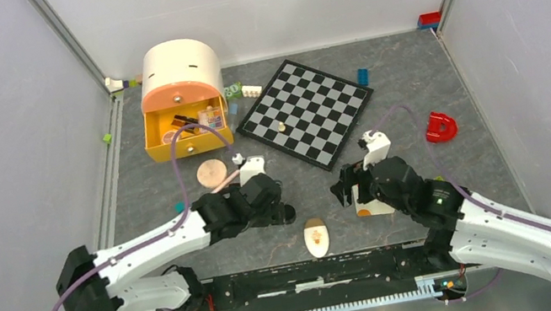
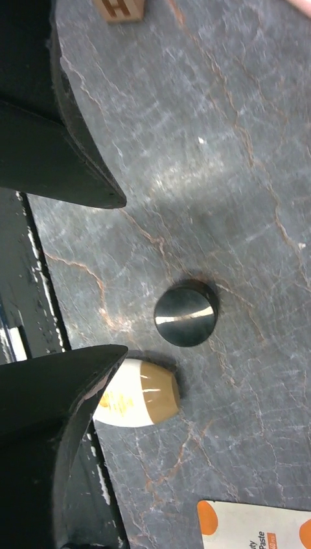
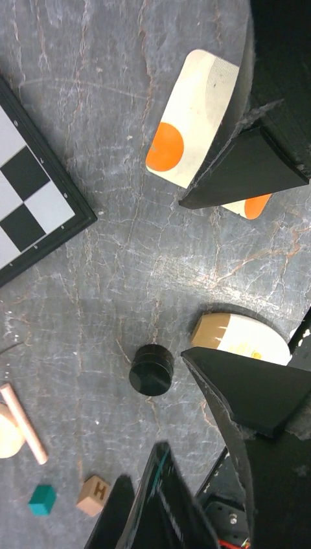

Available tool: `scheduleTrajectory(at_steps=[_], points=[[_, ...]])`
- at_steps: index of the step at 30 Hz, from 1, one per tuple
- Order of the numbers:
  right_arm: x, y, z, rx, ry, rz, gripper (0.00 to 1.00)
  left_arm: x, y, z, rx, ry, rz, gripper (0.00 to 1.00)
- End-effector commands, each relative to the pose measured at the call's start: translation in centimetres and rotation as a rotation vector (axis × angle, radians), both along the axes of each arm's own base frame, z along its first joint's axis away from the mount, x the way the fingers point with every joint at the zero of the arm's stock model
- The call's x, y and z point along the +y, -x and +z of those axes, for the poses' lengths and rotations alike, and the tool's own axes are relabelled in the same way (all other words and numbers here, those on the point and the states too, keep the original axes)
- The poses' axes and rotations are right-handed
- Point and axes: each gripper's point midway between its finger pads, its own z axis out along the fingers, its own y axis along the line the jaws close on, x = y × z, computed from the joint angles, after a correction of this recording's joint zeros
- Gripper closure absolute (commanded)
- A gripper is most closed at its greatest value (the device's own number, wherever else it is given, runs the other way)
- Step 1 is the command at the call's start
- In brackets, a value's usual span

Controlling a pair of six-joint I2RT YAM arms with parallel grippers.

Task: Organize the makeup
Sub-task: Pick up the makeup from the center of the board.

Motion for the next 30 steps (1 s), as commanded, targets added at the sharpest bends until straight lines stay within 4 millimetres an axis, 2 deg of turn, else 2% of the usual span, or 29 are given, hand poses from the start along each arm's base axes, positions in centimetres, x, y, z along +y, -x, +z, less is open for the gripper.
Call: scheduleTrajectory(at_steps=[1, 7, 13, 20, 30], points=[[-1.8, 0.1, 0.2, -0.002, -0.013, -0.069, 0.14, -3.6, -1.3, -0.5, -0.021, 0.096, 0.028, 0.17], [-2.4, 0.4, -0.4, 0.009, -0.005, -0.079, 0.14, -5.3, -1.4, -3.6, 0.036, 0.047, -0.004, 0.17], [-2.7, 0.6, -0.7, 0.010, -0.004, -0.084, 0.14, -5.4, -1.9, -5.3, 0.045, -0.005, 0.009, 0.17], [-2.6, 0.8, -1.2, 0.022, 0.006, -0.069, 0.14, -6.3, -2.1, -6.4, 0.067, 0.002, 0.008, 0.19], [-2.5, 0.8, -1.4, 0.026, 0.015, -0.064, 0.13, -6.3, -3.2, -6.8, 0.046, -0.048, 0.015, 0.31]])
